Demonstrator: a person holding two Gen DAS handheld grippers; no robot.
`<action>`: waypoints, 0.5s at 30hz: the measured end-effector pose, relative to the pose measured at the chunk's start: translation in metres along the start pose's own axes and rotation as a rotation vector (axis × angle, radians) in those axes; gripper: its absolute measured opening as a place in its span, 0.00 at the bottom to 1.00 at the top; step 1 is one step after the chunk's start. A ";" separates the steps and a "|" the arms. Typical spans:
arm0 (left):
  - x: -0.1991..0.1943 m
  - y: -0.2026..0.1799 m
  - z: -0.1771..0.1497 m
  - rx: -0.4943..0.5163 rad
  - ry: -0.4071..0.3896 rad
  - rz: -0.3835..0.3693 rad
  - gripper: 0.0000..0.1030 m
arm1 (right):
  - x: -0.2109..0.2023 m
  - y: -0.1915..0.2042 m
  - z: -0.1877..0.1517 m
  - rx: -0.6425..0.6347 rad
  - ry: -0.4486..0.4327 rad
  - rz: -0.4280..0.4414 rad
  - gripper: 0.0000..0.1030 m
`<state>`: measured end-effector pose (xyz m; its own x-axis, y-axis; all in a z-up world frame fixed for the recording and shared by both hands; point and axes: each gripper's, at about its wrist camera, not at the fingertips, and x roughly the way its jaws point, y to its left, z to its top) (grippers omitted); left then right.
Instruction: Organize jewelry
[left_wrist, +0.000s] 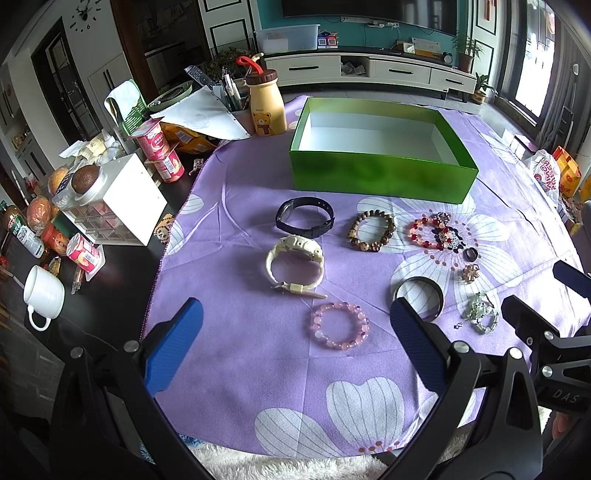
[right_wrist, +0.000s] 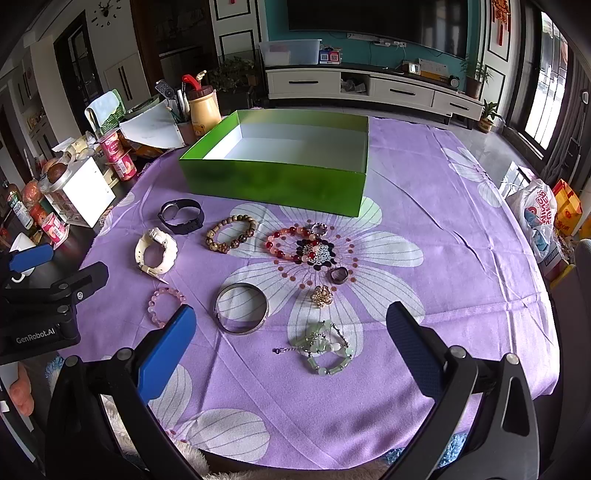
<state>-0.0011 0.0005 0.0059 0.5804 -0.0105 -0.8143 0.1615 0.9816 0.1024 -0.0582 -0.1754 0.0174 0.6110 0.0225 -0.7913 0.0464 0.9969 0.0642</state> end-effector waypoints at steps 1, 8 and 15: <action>0.000 0.000 0.000 0.000 0.000 0.000 0.98 | 0.000 0.000 0.000 0.002 0.000 0.000 0.99; 0.000 0.000 0.000 0.000 0.000 -0.002 0.98 | 0.001 0.000 0.000 0.003 -0.001 0.002 0.99; -0.001 -0.001 -0.001 0.000 0.000 -0.001 0.98 | 0.002 -0.001 -0.001 0.003 -0.001 0.000 0.99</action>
<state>-0.0021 -0.0003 0.0058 0.5800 -0.0111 -0.8146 0.1618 0.9815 0.1019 -0.0572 -0.1760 0.0152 0.6116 0.0223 -0.7909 0.0491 0.9966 0.0660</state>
